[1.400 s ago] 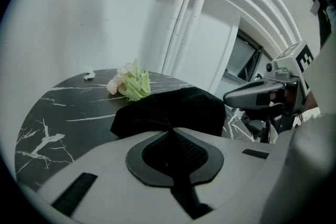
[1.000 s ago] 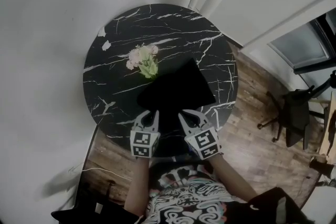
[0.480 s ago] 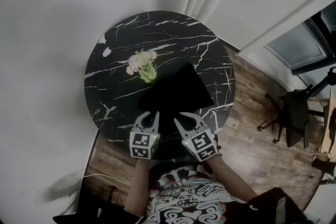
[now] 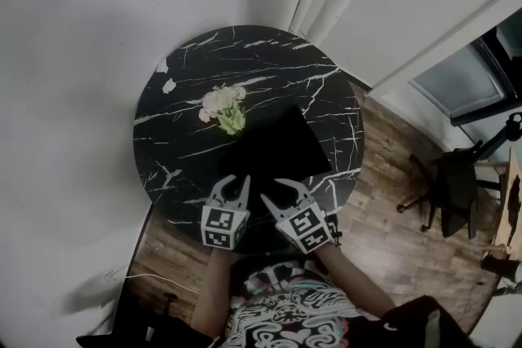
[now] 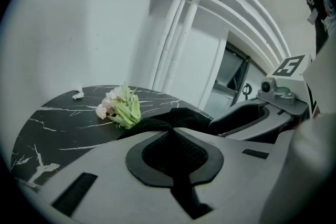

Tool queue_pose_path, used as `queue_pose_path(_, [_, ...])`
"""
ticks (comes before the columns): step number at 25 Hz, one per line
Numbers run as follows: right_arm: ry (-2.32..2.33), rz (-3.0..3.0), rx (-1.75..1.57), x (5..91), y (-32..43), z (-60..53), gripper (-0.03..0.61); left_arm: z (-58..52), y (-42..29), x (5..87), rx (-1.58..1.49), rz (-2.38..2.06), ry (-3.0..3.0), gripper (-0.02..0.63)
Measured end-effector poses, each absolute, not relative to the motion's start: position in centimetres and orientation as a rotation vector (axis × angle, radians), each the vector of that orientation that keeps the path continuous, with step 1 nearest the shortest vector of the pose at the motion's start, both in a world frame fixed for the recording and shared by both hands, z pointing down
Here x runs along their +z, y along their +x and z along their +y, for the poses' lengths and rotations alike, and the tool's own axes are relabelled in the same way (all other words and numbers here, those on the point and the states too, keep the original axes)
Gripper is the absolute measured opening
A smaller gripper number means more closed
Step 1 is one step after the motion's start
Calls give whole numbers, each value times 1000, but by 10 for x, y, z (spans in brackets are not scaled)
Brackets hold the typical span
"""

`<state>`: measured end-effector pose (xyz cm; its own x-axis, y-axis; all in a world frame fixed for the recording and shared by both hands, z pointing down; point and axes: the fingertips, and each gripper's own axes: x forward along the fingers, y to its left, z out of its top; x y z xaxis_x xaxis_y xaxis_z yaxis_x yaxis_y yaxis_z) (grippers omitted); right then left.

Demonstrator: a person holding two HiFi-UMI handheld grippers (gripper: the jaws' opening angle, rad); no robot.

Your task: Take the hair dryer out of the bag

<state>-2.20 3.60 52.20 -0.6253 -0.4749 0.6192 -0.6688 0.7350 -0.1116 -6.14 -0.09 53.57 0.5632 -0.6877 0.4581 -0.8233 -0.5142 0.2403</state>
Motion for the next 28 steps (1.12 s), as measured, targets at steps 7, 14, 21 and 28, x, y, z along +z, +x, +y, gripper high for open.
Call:
queue_pose_path(7, [769,-2357,429,533,-47,36,175,-5,-68,531,402,-1231,2352,18])
queue_pose_path(14, [713,-2365,359,532,-64,33,190,-7,-76,517,288,-1206,2306,18])
queue_pose_path(21, [691,-2333,204,533,-77,28,190,1,-84,512,232,-1159,2289,18])
queue_pose_path(28, [677,-2309,217,539,-76,21,190,9,-73,503,210,-1090,2366,18])
